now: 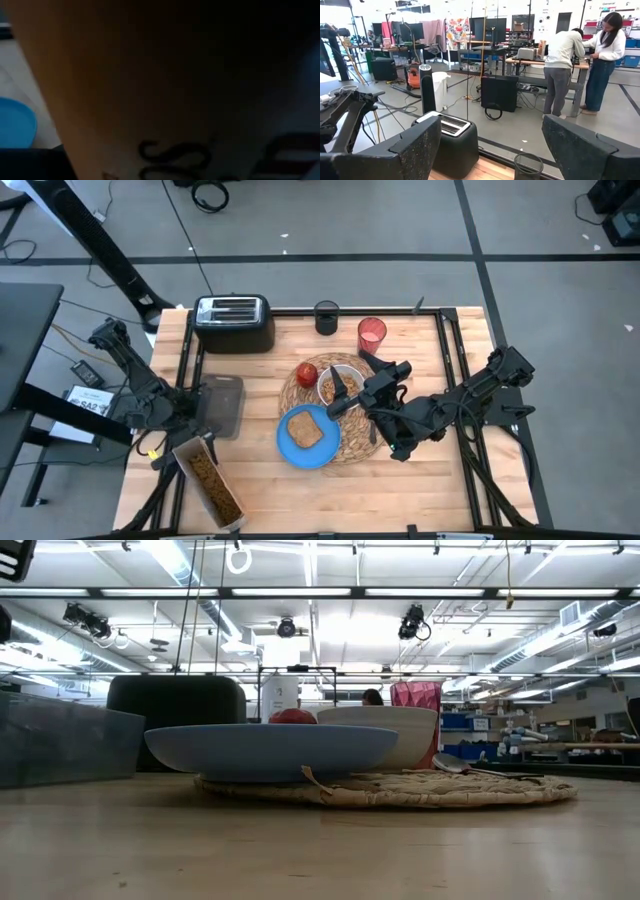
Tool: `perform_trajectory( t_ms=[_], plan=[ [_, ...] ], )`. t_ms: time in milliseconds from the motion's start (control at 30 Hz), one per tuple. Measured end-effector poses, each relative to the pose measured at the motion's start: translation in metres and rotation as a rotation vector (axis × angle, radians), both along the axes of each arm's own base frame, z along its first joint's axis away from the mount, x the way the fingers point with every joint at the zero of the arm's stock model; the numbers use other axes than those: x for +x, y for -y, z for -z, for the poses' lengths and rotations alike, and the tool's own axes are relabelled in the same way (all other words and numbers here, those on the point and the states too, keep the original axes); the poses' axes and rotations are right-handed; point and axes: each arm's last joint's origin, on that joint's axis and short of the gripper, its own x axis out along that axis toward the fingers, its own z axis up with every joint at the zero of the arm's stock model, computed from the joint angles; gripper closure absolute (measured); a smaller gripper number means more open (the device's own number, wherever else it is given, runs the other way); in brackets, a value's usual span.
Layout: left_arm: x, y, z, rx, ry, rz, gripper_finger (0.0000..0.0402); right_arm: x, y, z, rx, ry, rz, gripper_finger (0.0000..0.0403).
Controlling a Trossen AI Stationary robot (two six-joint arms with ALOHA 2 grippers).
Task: Arrange a breakfast setting
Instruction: Pour the cereal from the cereal box into the white bowl, then return to Home Position
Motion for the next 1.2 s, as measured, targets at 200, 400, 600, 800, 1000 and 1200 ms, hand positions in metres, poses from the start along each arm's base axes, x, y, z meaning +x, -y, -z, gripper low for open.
perform_trajectory(
  t_ms=[200,400,600,800,1000,1200],
  plan=[
    [-0.003,-0.004,-0.020,0.048,0.006,0.008,0.0094,0.000,0.000,0.000,0.004,-0.002,0.016,0.0053],
    [-0.009,-0.009,-0.048,0.089,0.062,0.021,0.0092,-0.001,0.000,-0.001,0.015,0.015,0.015,0.0053],
    [-0.016,-0.017,-0.077,0.089,0.100,0.025,0.0092,-0.002,0.000,-0.003,0.028,0.038,0.015,0.0055],
    [-0.021,-0.024,-0.099,0.059,0.146,0.010,0.0092,-0.002,0.000,-0.003,0.027,0.038,0.009,0.0056],
    [-0.028,-0.032,-0.123,0.025,0.195,0.006,0.0092,-0.001,0.000,-0.003,0.026,0.043,0.000,0.0056],
    [-0.034,-0.043,-0.146,-0.006,0.270,-0.091,0.0092,-0.001,0.000,-0.004,0.021,0.061,-0.040,0.0056]
  ],
)
